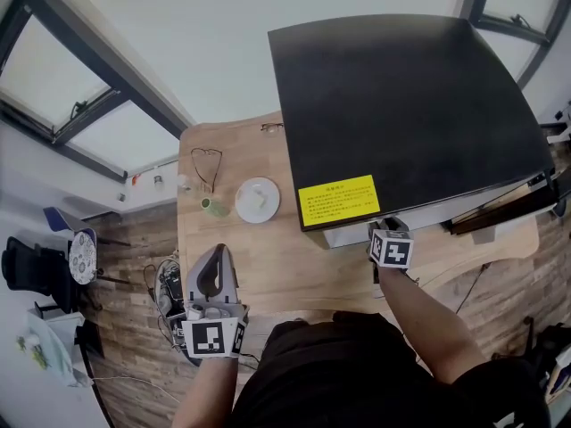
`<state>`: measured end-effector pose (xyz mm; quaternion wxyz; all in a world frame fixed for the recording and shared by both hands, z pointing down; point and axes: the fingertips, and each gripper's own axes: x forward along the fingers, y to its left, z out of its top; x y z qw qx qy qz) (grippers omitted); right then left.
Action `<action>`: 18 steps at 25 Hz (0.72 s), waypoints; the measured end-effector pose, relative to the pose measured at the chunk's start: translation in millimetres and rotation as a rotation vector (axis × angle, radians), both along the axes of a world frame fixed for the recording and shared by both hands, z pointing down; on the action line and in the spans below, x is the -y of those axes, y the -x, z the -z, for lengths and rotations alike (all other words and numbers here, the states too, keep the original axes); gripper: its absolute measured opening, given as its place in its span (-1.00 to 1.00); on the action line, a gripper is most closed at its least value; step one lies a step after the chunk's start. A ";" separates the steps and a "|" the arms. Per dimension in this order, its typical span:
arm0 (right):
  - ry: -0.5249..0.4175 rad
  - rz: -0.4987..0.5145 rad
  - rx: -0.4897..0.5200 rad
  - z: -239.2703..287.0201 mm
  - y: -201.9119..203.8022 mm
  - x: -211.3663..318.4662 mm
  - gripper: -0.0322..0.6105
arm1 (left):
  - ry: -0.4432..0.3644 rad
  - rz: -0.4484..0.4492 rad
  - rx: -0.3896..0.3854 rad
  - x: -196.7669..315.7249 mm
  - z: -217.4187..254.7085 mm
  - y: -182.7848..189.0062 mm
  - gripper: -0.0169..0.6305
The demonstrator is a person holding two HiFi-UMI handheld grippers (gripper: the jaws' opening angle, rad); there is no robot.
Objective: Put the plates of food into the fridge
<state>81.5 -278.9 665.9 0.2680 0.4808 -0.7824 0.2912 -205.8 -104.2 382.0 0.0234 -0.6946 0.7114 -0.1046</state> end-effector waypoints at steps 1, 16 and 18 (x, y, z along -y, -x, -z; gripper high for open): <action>-0.023 -0.002 0.002 2.4 -2.0 0.8 -0.29 | -0.003 -0.006 0.000 1.0 0.6 -1.4 -0.93; -0.230 0.043 0.173 81.2 -41.0 -27.4 -0.57 | -0.035 -0.132 -0.076 23.9 -10.5 -48.7 -0.93; -0.276 0.090 0.189 99.3 -43.2 -34.9 -0.66 | -0.040 -0.145 -0.084 26.2 -11.2 -54.7 -0.94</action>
